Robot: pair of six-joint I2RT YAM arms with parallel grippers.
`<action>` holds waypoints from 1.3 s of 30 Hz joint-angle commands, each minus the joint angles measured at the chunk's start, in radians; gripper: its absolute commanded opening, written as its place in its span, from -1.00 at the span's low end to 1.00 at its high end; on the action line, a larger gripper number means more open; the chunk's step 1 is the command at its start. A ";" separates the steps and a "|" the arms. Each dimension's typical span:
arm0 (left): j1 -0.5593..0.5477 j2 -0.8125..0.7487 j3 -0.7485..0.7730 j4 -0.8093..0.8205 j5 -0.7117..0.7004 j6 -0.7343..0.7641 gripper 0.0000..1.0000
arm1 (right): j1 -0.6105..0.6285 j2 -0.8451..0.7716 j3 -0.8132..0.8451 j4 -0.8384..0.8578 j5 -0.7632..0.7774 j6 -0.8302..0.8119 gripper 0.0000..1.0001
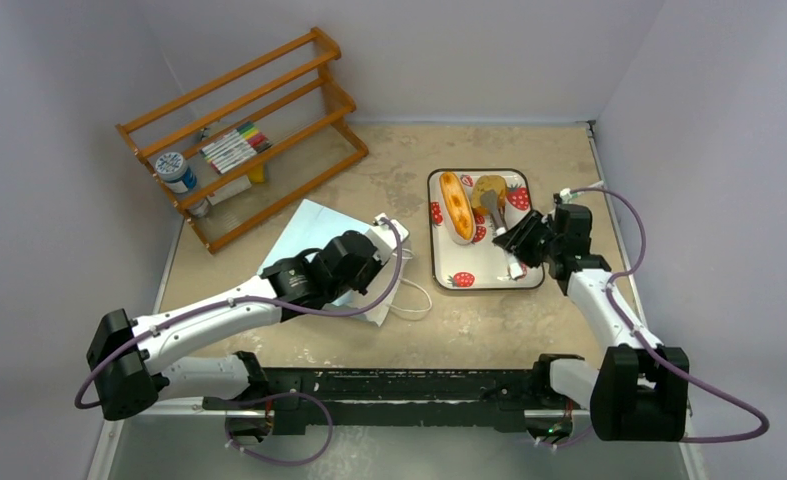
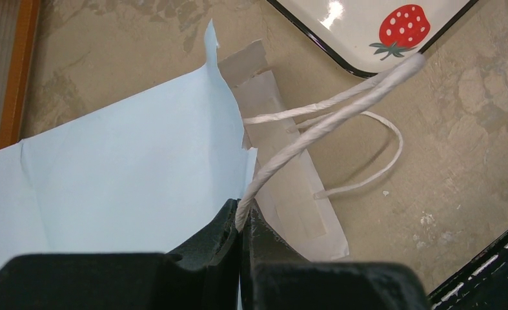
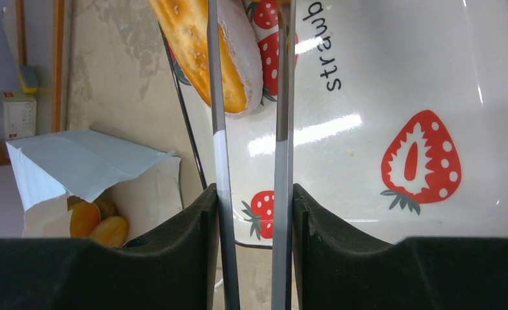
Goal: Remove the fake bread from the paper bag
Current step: Place the fake bread in the container.
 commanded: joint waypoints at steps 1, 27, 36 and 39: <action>0.005 -0.036 -0.009 0.034 -0.022 -0.024 -1.00 | -0.008 -0.047 0.011 -0.036 -0.001 0.004 -0.17; 0.006 -0.111 -0.035 0.029 -0.075 -0.064 -1.00 | -0.004 -0.398 0.049 -0.339 0.016 -0.008 -0.24; 0.006 -0.147 -0.035 -0.052 -0.115 -0.132 -1.00 | 0.023 -0.486 0.012 -0.341 -0.152 -0.049 -0.32; 0.006 -0.153 -0.031 -0.080 -0.131 -0.155 -1.00 | 0.046 -0.470 0.034 -0.334 -0.171 -0.080 -0.33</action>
